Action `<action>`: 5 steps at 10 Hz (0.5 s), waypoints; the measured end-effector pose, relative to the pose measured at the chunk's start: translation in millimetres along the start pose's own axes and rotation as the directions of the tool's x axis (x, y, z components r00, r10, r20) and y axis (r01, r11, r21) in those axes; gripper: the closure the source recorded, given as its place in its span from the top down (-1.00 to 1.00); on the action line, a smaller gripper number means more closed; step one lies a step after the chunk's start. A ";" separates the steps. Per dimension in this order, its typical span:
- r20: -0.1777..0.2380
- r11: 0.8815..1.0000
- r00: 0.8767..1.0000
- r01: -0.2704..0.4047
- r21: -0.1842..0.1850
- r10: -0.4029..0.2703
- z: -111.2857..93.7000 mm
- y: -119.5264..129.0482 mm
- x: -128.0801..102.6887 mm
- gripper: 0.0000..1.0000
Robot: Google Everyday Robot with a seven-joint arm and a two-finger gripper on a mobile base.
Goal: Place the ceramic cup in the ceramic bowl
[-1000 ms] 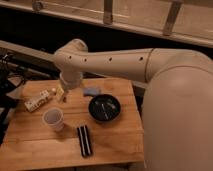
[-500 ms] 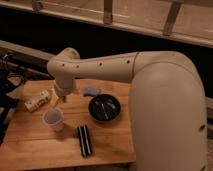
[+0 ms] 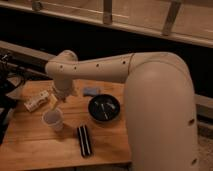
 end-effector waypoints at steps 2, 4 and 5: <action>-0.014 0.999 1.000 0.006 -0.034 -0.007 18.2 12.5 -3.3 0.60; -0.022 0.998 1.000 0.019 -0.059 -0.020 27.8 21.8 -5.4 0.60; -0.030 0.997 0.999 0.021 -0.076 -0.024 34.9 25.2 -7.0 0.60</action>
